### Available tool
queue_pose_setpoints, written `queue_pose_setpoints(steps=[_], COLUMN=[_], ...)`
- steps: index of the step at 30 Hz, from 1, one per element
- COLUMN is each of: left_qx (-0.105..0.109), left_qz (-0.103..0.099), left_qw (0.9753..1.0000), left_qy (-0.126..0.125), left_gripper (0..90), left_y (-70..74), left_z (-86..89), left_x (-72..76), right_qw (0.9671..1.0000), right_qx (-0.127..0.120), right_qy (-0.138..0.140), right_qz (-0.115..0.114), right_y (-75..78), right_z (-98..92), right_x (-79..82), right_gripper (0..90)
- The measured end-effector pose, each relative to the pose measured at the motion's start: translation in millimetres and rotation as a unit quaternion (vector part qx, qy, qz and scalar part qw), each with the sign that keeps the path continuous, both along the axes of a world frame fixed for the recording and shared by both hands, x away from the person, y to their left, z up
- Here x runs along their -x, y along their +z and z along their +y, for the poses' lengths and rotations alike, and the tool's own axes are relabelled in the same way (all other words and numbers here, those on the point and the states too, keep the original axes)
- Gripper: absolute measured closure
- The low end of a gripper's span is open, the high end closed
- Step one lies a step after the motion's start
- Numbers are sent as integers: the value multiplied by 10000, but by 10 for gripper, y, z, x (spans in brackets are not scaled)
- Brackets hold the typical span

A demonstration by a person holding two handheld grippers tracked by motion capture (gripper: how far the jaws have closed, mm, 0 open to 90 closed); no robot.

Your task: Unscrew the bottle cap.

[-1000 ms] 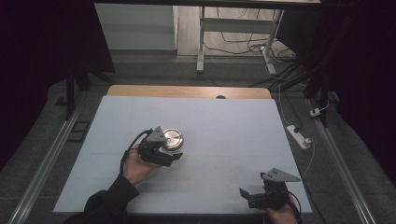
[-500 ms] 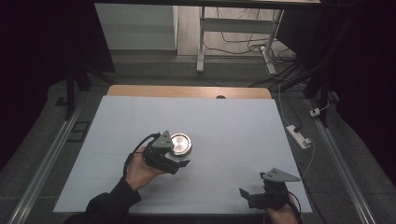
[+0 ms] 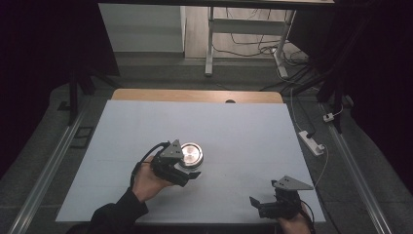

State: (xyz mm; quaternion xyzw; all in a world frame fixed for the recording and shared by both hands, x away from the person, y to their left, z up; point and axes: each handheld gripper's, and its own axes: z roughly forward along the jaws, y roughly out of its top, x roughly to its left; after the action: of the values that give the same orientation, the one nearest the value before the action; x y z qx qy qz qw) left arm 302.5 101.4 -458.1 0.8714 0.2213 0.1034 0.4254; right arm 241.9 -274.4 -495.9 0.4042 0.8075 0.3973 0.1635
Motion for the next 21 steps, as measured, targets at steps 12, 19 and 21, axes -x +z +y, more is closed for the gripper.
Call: queue_pose_setpoints(steps=[12, 19, 21], left_qx=[44, 77, 116], left_qz=[14, 17, 49], left_qw=[10000, 10000, 9999], left_qy=[-8, -16, -36], left_gripper=[155, 155, 155], left_y=[-26, -29, -37], left_z=[37, 68, 76], left_x=[-14, -22, -28], right_qw=[9996, 9984, 9982], right_qx=[-182, -230, -238], right_qy=[199, 433, 468], right_qz=[-42, -271, -284], right_y=[60, 147, 159], right_z=[65, 173, 188], right_x=[20, 29, 28], right_gripper=[0, 0, 0])
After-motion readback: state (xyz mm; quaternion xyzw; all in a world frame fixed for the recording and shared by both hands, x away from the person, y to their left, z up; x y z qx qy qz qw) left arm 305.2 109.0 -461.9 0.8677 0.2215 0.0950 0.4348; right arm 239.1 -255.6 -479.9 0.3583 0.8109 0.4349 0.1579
